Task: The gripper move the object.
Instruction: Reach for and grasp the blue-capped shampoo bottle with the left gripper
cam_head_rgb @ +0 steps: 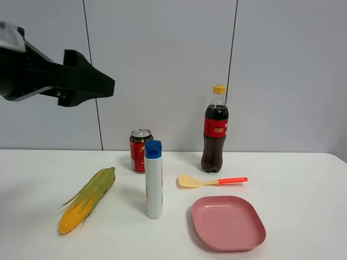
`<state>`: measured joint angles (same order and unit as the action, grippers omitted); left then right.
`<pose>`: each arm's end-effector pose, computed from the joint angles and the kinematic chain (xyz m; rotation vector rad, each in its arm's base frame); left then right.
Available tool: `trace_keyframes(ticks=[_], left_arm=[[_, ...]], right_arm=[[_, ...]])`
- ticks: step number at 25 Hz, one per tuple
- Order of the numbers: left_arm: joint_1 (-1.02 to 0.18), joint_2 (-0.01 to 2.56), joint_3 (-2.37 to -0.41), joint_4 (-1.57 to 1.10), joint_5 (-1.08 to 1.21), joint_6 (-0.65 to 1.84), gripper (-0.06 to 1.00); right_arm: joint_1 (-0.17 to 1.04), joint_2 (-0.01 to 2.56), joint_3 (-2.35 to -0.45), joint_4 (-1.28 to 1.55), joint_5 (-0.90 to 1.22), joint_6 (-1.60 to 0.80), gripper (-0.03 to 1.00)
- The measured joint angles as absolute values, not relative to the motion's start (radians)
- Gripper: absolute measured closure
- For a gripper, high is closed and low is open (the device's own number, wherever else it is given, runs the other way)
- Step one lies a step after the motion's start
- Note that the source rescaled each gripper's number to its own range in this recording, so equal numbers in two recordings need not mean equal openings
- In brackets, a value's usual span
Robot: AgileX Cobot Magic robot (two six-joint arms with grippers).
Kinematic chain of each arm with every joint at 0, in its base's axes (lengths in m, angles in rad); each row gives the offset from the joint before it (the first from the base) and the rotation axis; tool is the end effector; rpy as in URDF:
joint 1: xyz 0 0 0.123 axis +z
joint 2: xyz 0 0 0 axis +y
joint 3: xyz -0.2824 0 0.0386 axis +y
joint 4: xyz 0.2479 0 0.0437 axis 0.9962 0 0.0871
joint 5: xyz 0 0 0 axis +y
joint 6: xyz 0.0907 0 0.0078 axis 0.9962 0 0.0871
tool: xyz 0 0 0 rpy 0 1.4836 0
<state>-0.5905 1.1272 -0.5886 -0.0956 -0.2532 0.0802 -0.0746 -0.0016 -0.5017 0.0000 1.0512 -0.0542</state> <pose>0.1990 -0.1307 0.2868 0.4931 1.7194 -0.4141 -0.0049 0.0004 0.2784 0.0207 2.0323 -0.0811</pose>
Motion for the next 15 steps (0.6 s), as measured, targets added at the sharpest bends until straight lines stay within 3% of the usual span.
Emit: trace_keyframes(ticks=[9, 15], left_arm=[[-0.691, 1.301, -0.489, -0.101, -0.523, 0.068, -0.06], [-0.698, 1.423, -0.468, -0.103, -0.654, 0.065, -0.06]], right_arm=[[-0.075, -0.002, -0.502, 0.000, 1.051, -0.054, -0.03], [-0.075, -0.002, -0.502, 0.000, 1.051, -0.054, -0.03]])
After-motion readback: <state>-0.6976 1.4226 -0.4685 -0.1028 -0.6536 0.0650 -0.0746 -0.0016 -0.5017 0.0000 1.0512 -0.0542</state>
